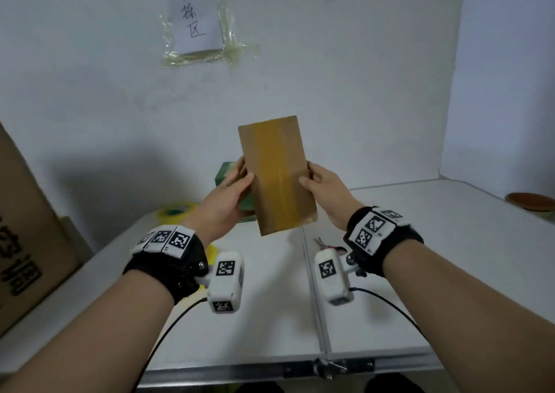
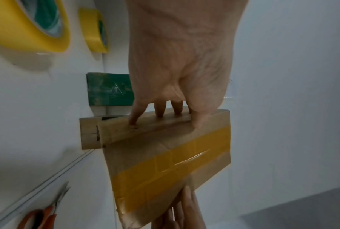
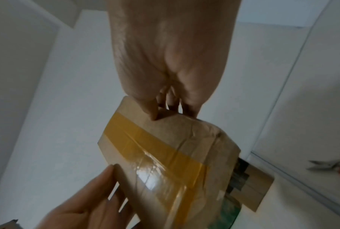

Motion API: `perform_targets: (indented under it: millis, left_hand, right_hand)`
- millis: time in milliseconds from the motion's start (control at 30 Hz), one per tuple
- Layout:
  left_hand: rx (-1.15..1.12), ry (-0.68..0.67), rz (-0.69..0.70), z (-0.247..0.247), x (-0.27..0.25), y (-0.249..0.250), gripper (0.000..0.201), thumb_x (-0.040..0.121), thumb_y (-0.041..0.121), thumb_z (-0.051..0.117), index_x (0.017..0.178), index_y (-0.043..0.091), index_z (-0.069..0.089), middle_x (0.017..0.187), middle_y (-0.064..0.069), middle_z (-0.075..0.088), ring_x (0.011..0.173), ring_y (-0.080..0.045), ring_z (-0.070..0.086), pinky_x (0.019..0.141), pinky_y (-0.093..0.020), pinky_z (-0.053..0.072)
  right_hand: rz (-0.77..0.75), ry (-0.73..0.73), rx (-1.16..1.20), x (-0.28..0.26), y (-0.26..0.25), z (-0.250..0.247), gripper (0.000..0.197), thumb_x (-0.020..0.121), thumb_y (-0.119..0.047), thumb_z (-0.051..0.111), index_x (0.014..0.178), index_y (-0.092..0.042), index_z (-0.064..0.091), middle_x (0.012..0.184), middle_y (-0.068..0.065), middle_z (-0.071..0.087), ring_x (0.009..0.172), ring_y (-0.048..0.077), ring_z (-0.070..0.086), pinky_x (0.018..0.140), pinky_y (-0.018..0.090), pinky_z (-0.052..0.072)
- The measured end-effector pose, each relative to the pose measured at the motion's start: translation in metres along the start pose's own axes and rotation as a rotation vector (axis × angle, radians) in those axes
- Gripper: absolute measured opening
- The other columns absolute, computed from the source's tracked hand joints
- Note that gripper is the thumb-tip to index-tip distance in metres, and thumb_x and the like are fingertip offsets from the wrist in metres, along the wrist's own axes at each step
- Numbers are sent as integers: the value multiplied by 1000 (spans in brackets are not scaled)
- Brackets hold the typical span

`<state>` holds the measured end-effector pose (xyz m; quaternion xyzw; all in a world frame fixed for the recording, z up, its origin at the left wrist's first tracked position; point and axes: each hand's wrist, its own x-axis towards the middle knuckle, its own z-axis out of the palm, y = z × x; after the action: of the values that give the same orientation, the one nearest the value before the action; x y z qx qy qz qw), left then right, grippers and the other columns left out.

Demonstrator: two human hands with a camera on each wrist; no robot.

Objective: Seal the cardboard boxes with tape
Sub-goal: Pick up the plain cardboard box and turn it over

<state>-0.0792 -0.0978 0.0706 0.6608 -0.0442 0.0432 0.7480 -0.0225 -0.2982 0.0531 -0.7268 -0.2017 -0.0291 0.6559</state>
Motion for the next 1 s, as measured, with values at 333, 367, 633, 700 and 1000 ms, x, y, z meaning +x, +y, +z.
perform_targets:
  millis: [333, 367, 633, 700, 1000]
  left_hand:
    - [28, 271, 44, -23, -14, -6, 67, 87, 54, 63, 144, 36, 33, 137, 2, 55, 120, -22, 56, 89, -48, 51]
    - [75, 335, 84, -24, -14, -7, 91, 75, 65, 70, 147, 44, 19, 146, 3, 45, 128, -21, 50, 99, -51, 46]
    - [466, 506, 210, -29, -18, -28, 114, 68, 50, 82, 149, 48, 1, 157, 6, 6, 140, -17, 22, 112, -41, 29]
    - [387, 515, 183, -34, -22, -27, 101, 74, 43, 80, 146, 53, 10, 157, 6, 8, 138, -17, 26, 106, -39, 35]
    - [113, 95, 135, -35, -37, -32, 78, 89, 4, 62, 140, 52, 28, 138, 25, 39, 111, -10, 58, 87, -43, 52]
  right_hand:
    - [-66, -130, -2, -23, -3, 23, 55, 93, 10, 43, 136, -19, 58, 143, -2, 54, 133, 13, 47, 113, 32, 37]
    - [-69, -212, -31, -26, -5, 26, 63, 87, 17, 41, 135, -20, 60, 144, -5, 52, 133, 10, 45, 112, 26, 37]
    - [-76, -457, -212, -33, -6, 47, 79, 82, 21, 32, 146, -23, 44, 152, -3, 41, 140, 9, 34, 109, 19, 31]
    - [-68, -325, -232, -32, 0, 42, 71, 84, 17, 38, 146, -18, 44, 149, -1, 45, 137, 10, 40, 109, 26, 34]
    - [242, -70, 31, -16, 37, 32, 45, 99, -48, 46, 121, -12, 60, 113, 3, 71, 104, 22, 67, 97, 45, 52]
